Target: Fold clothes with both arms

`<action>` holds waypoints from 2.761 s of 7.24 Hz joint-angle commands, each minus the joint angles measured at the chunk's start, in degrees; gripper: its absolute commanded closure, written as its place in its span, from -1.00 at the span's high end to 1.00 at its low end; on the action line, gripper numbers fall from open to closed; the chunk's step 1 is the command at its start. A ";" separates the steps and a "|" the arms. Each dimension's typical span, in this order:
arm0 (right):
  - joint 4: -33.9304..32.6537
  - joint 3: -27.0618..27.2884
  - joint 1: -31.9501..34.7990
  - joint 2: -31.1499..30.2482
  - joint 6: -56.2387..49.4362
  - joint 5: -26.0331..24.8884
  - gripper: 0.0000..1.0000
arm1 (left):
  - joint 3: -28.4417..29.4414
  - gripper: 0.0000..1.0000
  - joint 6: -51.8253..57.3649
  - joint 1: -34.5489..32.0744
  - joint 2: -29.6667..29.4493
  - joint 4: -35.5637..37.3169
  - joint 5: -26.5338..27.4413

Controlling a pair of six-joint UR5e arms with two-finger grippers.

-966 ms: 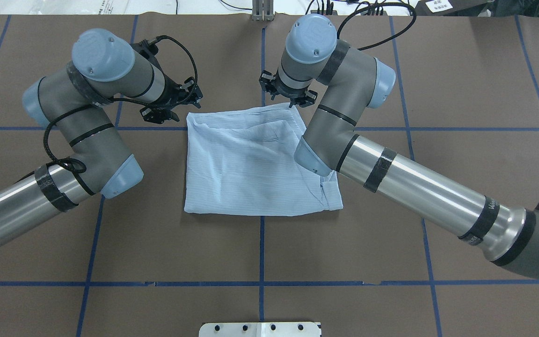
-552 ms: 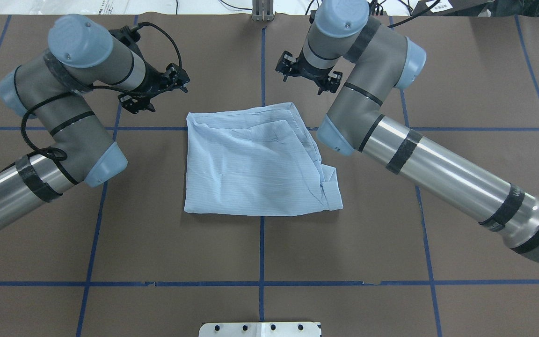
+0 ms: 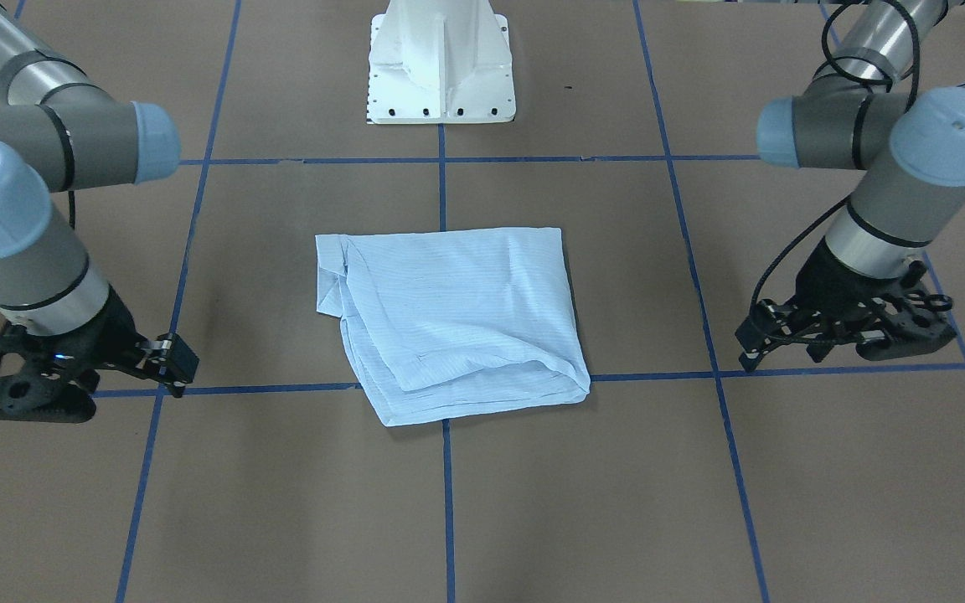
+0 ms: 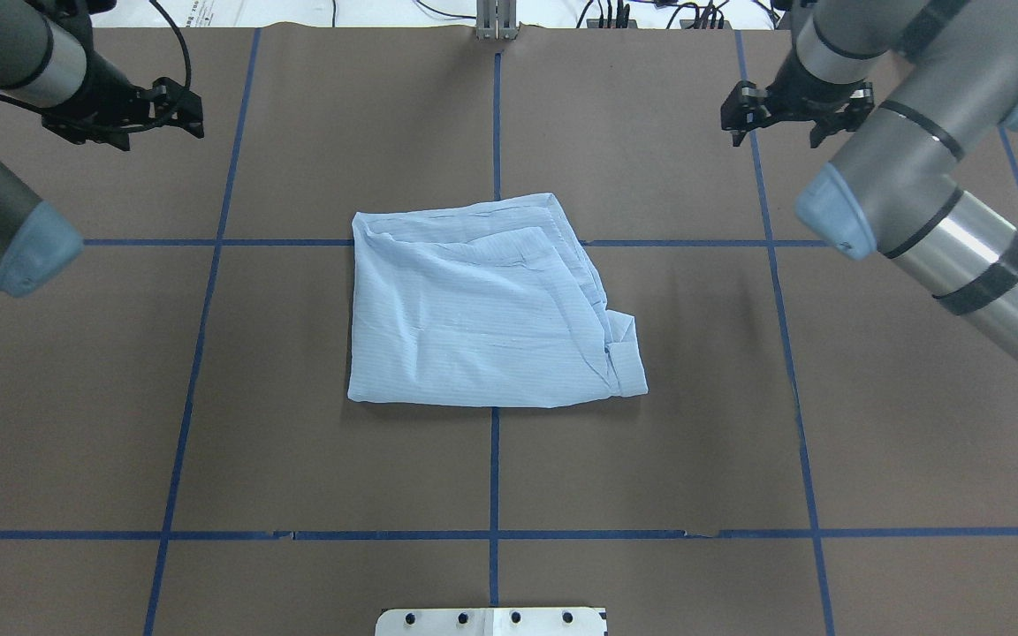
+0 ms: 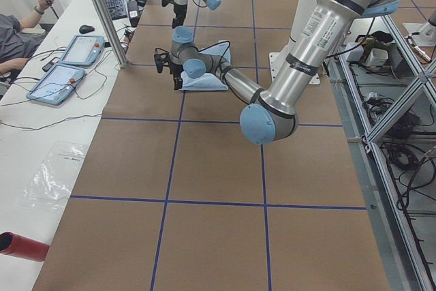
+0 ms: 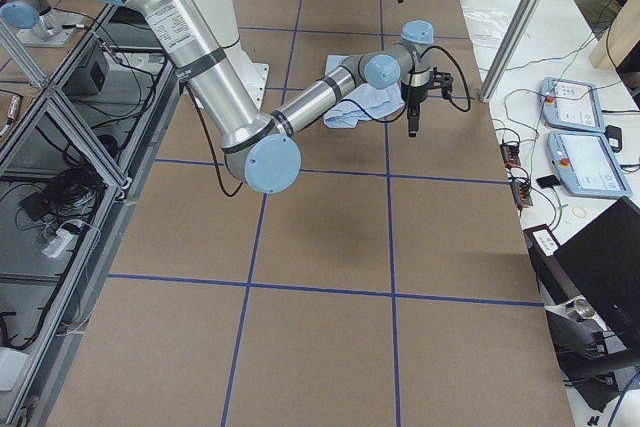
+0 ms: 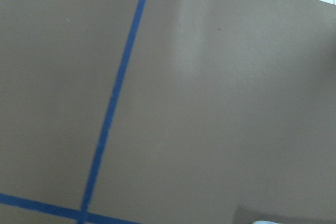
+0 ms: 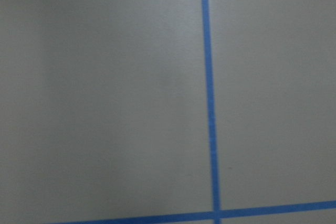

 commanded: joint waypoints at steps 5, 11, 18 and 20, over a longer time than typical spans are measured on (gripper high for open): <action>-3.70 6.19 21.56 -25.93 -49.38 12.34 1.00 | -4.60 1.00 52.51 -20.96 21.36 1.30 -8.06; -1.93 6.01 29.57 -33.61 -52.71 13.32 1.00 | -2.94 0.99 54.68 -25.04 27.20 -1.43 -8.25; -1.59 6.62 33.01 -37.13 -41.83 22.91 1.00 | -4.97 0.99 61.36 -27.24 28.70 17.12 -12.11; -1.41 6.54 33.28 -37.22 -39.17 22.91 1.00 | -5.40 1.00 61.27 -27.24 28.70 17.30 -12.20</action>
